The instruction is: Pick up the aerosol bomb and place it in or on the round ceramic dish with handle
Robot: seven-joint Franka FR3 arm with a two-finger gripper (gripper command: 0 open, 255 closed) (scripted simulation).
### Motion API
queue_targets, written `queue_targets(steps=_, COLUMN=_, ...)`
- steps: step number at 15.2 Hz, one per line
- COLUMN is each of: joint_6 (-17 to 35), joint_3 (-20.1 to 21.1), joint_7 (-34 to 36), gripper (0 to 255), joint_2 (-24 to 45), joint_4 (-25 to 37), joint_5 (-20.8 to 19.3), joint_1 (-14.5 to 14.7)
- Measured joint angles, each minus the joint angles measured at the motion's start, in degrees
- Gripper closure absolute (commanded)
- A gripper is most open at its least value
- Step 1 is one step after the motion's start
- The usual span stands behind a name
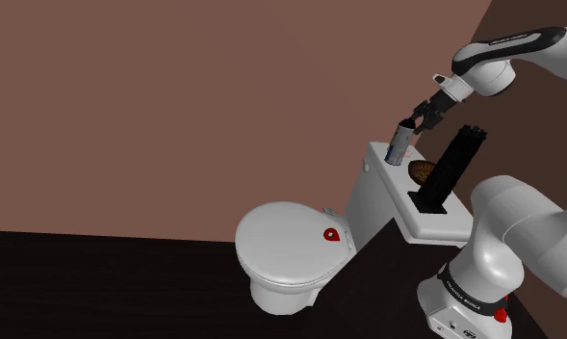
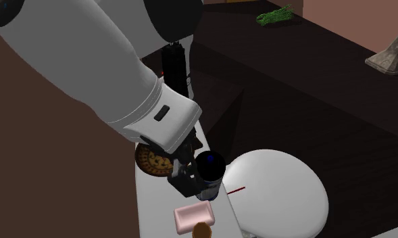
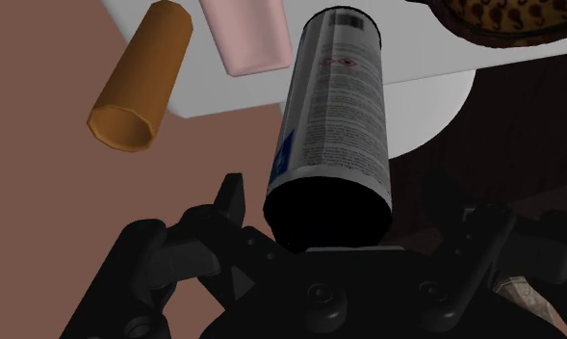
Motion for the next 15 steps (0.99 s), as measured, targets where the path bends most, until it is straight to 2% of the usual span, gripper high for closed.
queue_targets(steps=6, joint_6=0.53, joint_3=-0.68, joint_7=0.25, gripper=0, joint_2=-0.39, joint_4=-0.08, joint_5=-0.35, joint_1=0.88)
queue_targets(steps=7, joint_6=0.53, joint_3=-0.68, joint_7=0.25, gripper=255, joint_2=-0.39, joint_4=-0.08, joint_5=-0.35, joint_1=0.88)
queue_targets(steps=15, joint_6=0.53, joint_3=-0.66, joint_7=0.26, gripper=255, joint_2=-0.38, joint_4=-0.05, joint_5=-0.33, joint_1=0.87)
